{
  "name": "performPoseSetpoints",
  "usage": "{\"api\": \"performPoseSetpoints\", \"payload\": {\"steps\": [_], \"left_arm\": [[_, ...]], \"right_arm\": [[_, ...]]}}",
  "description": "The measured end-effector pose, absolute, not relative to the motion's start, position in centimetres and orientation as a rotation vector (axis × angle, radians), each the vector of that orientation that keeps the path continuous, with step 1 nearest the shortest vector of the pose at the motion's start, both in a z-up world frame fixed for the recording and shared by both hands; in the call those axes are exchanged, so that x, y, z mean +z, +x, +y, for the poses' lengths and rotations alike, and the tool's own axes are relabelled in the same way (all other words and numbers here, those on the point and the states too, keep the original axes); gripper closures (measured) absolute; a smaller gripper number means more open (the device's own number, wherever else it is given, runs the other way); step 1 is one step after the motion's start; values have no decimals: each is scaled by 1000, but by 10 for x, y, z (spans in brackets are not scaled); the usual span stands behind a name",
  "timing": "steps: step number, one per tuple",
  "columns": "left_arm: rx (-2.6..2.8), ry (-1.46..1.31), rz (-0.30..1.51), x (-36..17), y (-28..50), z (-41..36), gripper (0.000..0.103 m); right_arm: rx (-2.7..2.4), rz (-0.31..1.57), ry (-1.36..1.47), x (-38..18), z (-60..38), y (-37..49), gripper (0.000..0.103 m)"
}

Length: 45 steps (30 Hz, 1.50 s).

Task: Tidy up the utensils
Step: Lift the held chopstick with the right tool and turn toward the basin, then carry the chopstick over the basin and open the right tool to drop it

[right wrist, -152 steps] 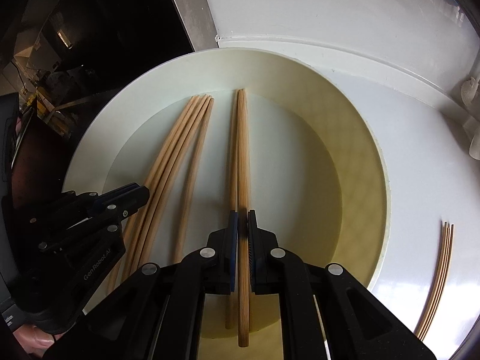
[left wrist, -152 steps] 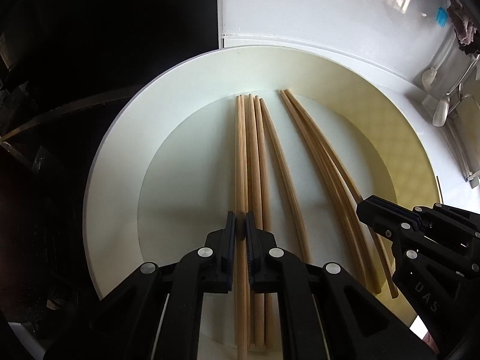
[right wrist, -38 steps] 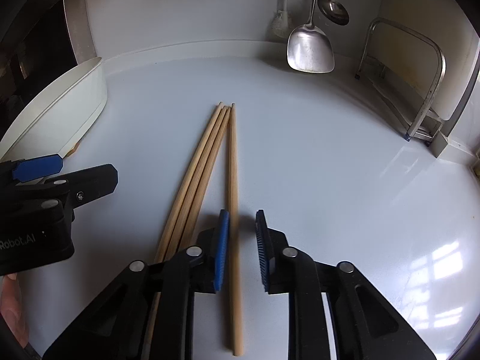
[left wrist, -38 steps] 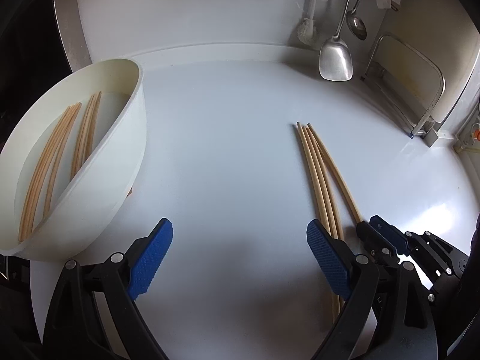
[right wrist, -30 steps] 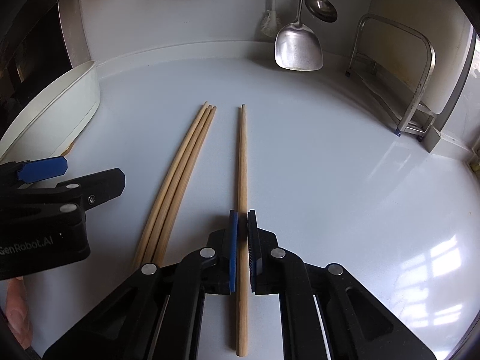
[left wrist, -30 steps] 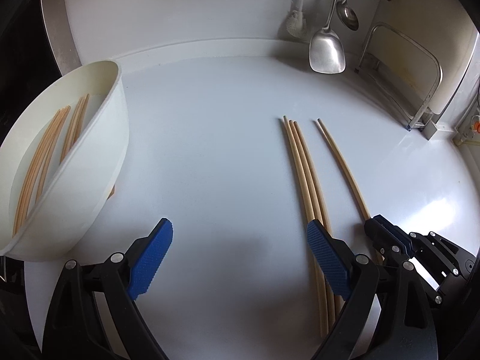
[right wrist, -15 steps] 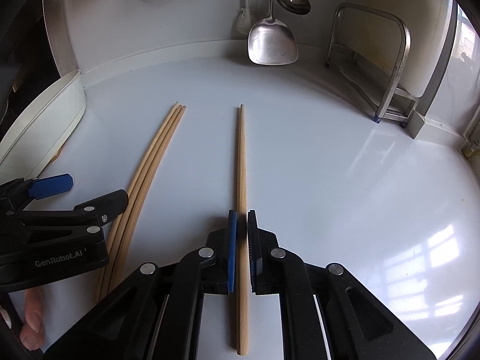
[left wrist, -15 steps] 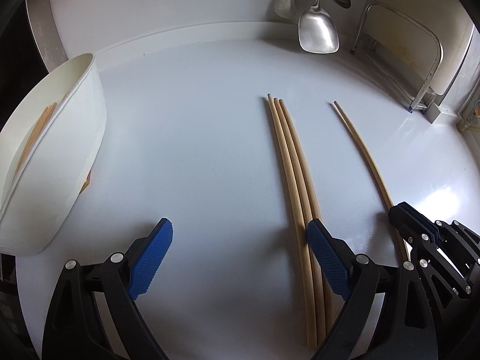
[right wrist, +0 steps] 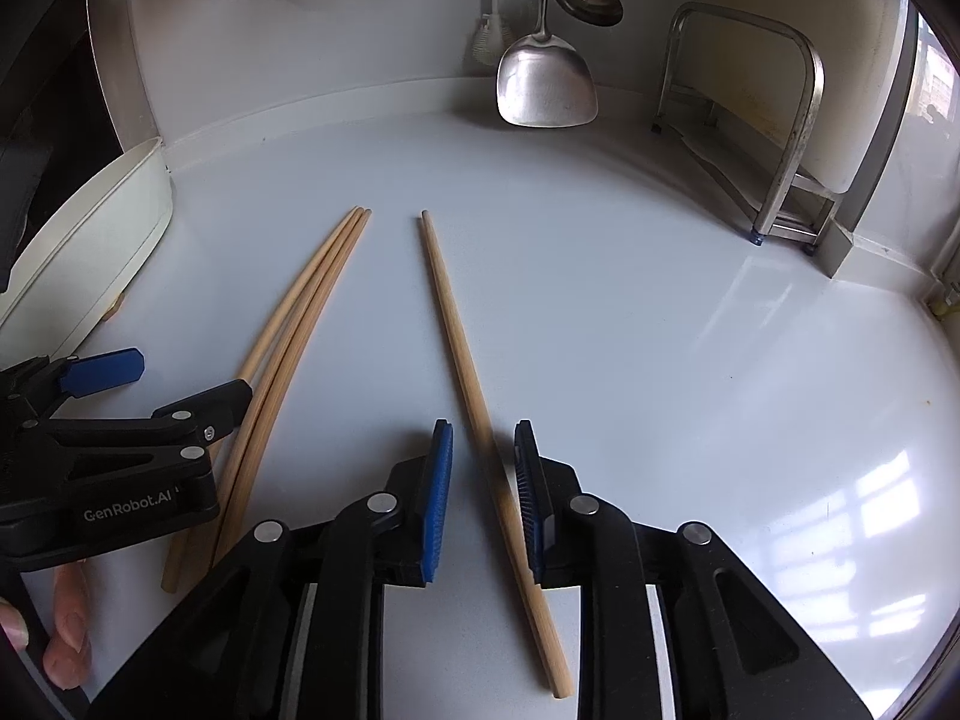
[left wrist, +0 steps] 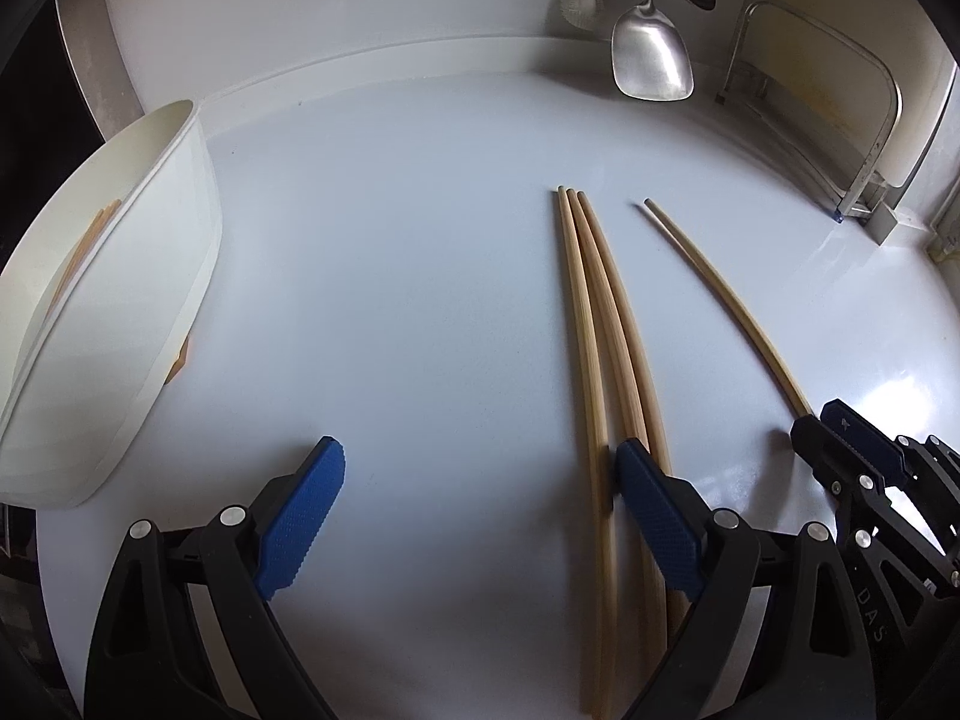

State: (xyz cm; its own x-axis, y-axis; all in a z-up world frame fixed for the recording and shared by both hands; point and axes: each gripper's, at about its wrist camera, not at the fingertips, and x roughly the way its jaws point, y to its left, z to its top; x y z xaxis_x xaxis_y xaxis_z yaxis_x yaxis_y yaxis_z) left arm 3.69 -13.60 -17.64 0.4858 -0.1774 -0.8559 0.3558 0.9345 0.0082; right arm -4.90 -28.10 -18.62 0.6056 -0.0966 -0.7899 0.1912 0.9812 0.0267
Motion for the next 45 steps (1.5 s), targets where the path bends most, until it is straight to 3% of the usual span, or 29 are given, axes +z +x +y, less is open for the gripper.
{"api": "performPoseSetpoints", "payload": {"steps": [3,8,10,14,16,17,20,31,45], "left_arm": [[-325,193,1010,-177,40,-137,12],[-325,184,1005,-178,51,-144,14],[-342,193,989,-174,48,-146,35],[-369,203,985,-169,39,-151,60],[-376,212,981,-169,36,-156,76],[-380,215,981,-169,34,-157,79],[-394,233,985,-169,30,-158,95],[-433,191,1025,-142,31,-143,96],[-391,121,954,-51,61,-53,96]], "right_arm": [[-155,906,101,-187,-280,-47,76],[-136,909,92,-187,-283,-41,76],[-132,908,81,-187,-283,-40,76],[-127,923,79,-186,-283,-40,76],[-129,925,74,-186,-283,-41,86],[-133,927,68,-186,-282,-41,94],[-132,932,65,-185,-281,-42,96],[-87,951,218,-167,-285,-40,97],[-6,885,209,-72,-220,-11,97]]}}
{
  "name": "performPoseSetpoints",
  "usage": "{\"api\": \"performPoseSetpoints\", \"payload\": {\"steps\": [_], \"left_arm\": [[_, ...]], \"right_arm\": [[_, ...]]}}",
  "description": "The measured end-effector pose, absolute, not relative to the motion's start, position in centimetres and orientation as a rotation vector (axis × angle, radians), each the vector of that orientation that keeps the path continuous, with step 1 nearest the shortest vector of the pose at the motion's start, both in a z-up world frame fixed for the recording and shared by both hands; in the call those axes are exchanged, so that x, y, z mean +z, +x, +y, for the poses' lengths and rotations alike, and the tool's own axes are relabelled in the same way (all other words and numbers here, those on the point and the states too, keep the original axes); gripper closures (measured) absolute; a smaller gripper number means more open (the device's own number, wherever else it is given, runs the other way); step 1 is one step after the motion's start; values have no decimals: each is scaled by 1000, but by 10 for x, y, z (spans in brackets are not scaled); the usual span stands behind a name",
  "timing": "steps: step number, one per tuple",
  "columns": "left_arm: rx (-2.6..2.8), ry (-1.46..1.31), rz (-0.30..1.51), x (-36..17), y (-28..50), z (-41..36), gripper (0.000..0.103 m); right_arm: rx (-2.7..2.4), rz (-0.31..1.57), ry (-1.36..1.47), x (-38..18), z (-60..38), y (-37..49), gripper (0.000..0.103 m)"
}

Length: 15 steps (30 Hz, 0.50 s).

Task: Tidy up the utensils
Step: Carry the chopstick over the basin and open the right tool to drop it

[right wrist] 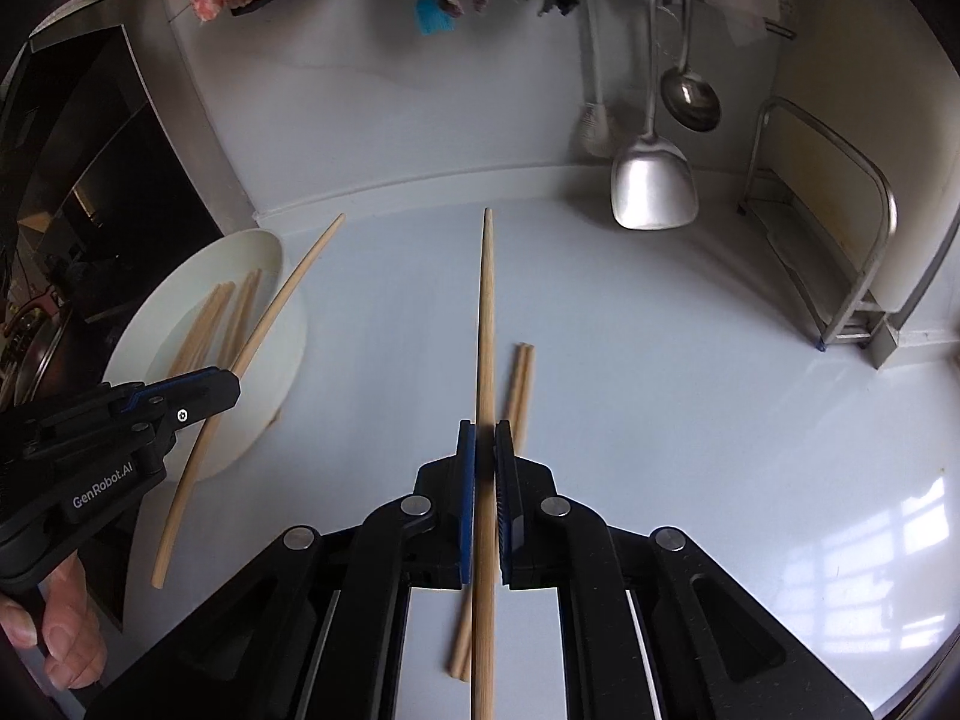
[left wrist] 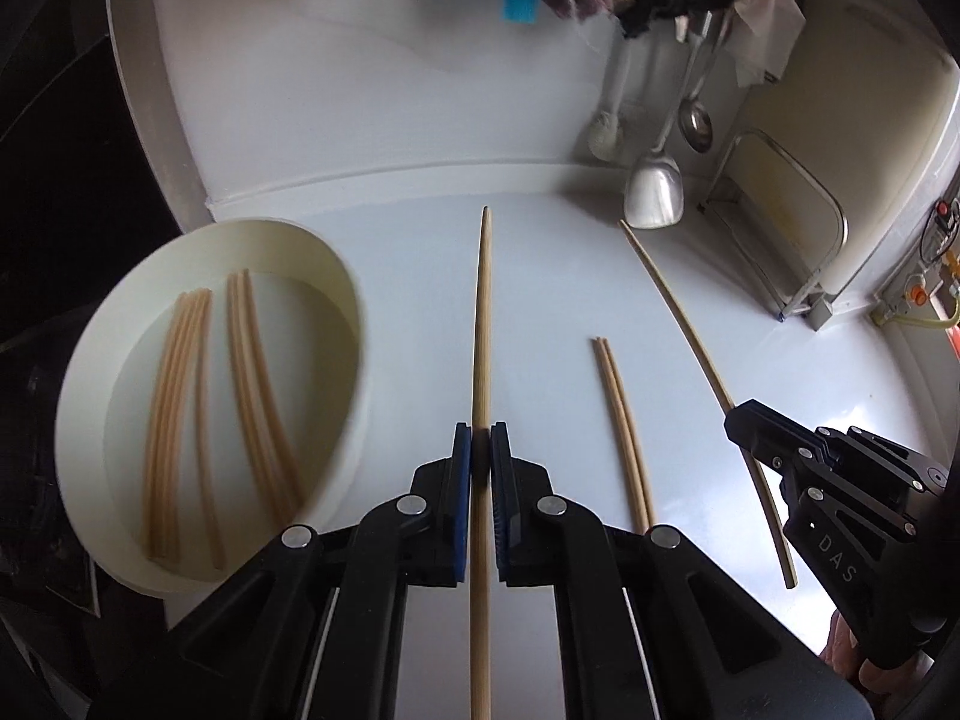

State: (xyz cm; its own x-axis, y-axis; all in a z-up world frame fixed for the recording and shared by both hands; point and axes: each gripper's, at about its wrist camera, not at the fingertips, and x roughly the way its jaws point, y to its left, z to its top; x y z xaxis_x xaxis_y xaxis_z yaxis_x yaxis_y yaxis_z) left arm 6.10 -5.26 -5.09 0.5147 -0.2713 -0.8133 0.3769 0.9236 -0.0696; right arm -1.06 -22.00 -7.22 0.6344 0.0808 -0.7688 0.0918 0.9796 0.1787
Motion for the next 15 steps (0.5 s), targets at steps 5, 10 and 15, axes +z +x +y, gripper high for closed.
{"api": "performPoseSetpoints", "payload": {"steps": [5,10,15], "left_arm": [[-286,96,908,-28,87,9,96],[-209,78,914,-29,112,65,96],[-182,61,924,-36,132,103,96]], "right_arm": [[59,846,184,-46,-171,17,97],[115,839,169,-41,-121,51,97],[154,861,155,-48,-77,79,97]]}}
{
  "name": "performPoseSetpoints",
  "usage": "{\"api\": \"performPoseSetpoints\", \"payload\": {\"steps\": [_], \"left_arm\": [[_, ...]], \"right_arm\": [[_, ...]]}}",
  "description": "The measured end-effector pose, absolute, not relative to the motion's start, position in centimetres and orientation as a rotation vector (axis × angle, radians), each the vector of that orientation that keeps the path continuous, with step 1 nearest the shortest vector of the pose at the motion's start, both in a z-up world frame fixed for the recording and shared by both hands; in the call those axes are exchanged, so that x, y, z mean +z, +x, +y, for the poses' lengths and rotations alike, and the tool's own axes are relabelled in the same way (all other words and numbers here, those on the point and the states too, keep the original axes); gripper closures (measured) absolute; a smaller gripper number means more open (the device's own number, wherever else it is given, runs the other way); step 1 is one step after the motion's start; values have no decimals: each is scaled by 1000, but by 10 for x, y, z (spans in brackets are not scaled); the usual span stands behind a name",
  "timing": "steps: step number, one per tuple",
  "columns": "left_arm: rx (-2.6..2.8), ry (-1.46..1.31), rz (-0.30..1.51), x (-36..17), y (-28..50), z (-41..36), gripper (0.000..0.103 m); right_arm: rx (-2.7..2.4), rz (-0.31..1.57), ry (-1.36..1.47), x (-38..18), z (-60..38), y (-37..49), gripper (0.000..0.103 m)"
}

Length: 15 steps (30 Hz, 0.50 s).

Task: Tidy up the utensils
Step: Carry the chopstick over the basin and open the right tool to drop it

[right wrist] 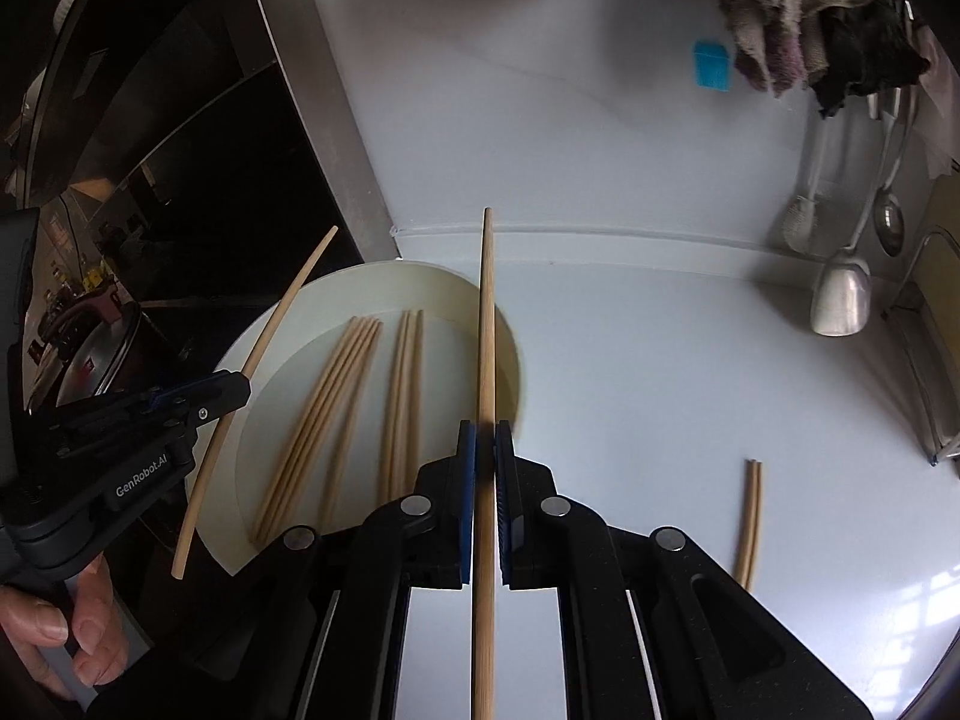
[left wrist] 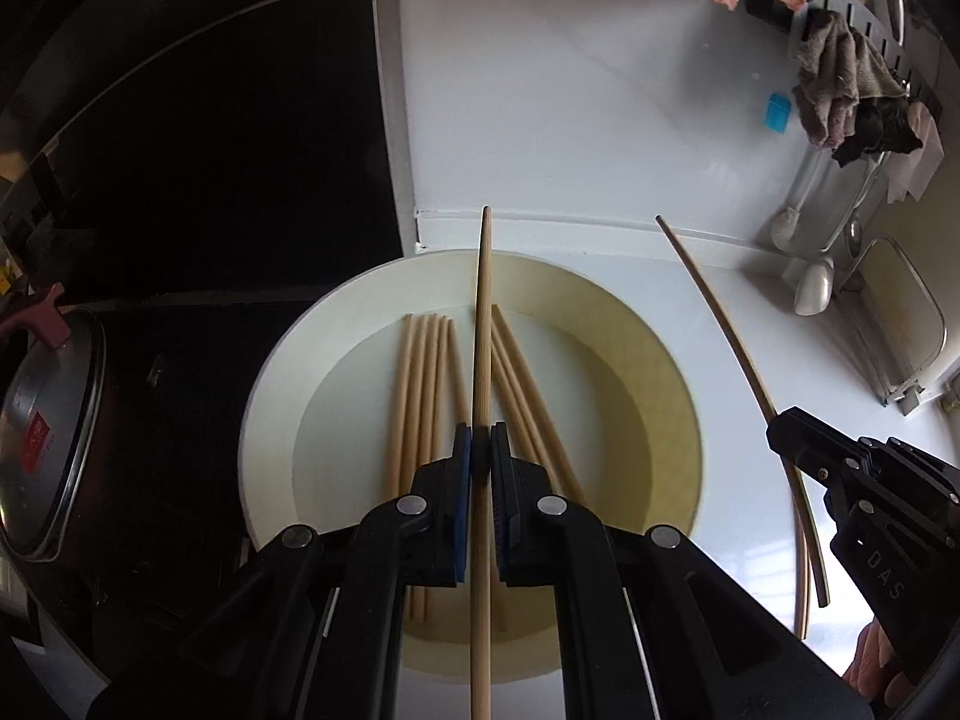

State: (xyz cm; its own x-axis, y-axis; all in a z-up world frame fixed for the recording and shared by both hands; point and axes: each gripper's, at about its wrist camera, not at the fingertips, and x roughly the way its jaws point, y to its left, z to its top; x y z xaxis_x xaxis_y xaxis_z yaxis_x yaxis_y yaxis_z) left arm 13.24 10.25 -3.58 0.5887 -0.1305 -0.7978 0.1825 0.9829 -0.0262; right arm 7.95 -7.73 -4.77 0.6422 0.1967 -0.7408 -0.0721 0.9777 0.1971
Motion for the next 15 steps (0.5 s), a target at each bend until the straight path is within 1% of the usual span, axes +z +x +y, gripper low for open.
{"api": "performPoseSetpoints", "payload": {"steps": [7,15], "left_arm": [[-203,52,971,-57,158,125,96],[-235,55,1073,-97,177,123,96]], "right_arm": [[183,913,120,-64,-32,115,97],[199,1021,114,-99,-6,140,97]]}}
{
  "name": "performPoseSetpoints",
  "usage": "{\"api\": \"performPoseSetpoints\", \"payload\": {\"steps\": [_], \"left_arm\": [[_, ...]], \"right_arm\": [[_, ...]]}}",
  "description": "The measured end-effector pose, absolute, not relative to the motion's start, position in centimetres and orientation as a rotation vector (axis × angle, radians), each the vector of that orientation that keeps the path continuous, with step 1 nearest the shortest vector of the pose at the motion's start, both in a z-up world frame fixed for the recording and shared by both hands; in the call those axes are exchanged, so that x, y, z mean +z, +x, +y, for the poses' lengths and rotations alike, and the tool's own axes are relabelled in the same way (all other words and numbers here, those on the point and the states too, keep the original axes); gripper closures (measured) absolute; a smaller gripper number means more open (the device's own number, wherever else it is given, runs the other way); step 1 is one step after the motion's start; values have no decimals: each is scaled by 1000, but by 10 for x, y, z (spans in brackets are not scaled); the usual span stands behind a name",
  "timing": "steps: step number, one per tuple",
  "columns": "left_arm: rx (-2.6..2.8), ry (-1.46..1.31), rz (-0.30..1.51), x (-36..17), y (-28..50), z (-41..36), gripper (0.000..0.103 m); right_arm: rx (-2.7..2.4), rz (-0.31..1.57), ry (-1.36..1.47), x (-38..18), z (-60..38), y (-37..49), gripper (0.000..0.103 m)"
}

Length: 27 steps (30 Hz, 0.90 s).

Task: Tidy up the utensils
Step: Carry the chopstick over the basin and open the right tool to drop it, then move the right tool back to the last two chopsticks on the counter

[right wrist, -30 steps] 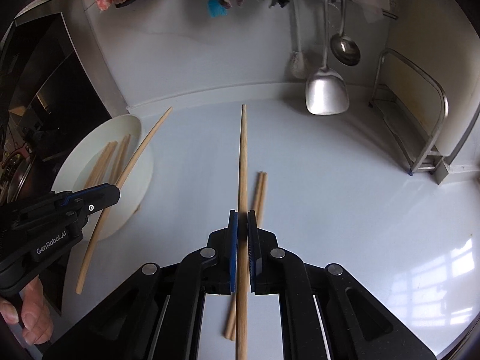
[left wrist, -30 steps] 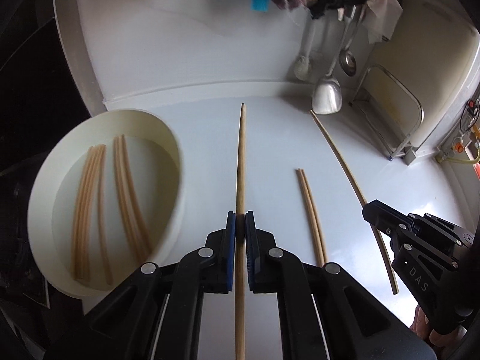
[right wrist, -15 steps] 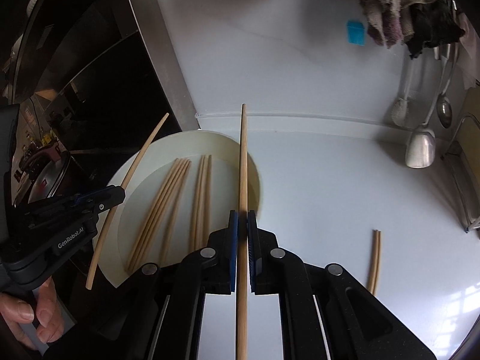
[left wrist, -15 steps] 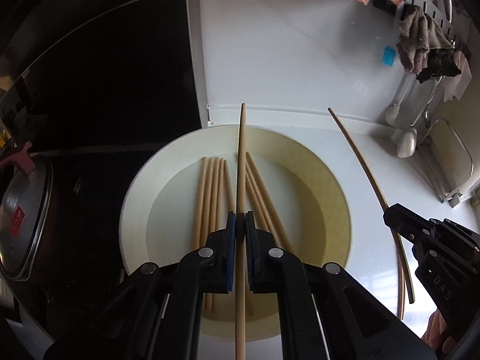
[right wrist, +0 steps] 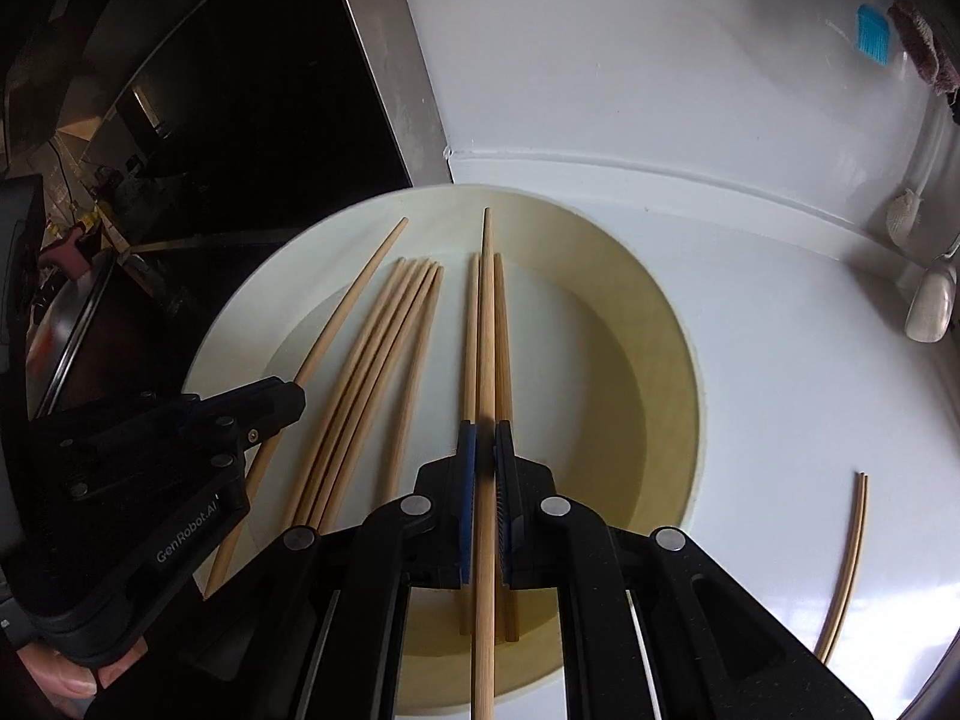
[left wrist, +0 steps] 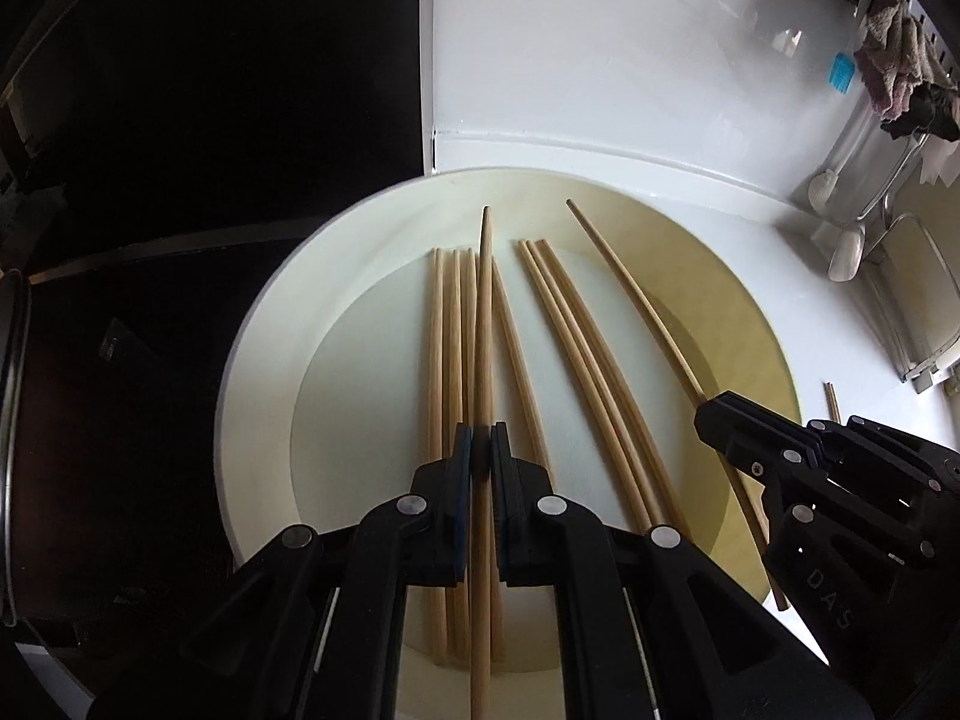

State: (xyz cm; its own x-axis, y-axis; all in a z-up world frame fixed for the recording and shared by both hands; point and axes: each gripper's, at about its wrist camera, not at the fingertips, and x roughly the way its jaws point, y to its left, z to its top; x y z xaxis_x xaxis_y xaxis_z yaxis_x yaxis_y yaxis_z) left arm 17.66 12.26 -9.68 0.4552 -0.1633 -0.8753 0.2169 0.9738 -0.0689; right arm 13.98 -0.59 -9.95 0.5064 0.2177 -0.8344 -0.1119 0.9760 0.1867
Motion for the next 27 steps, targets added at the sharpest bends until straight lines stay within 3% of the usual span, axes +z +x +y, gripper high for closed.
{"api": "performPoseSetpoints", "payload": {"steps": [16,20,22,26,27], "left_arm": [[-228,77,1159,-133,201,114,94],[-224,71,1146,-133,203,115,74],[-213,58,1138,-129,203,116,57],[-205,48,1111,-119,200,121,55],[-204,47,1107,-116,199,122,47]], "right_arm": [[182,1122,157,-134,-5,166,97],[187,1133,170,-136,-7,167,97],[183,1133,170,-135,-9,167,96],[155,1100,176,-124,-17,160,96],[152,1091,175,-120,-19,158,95]]}}
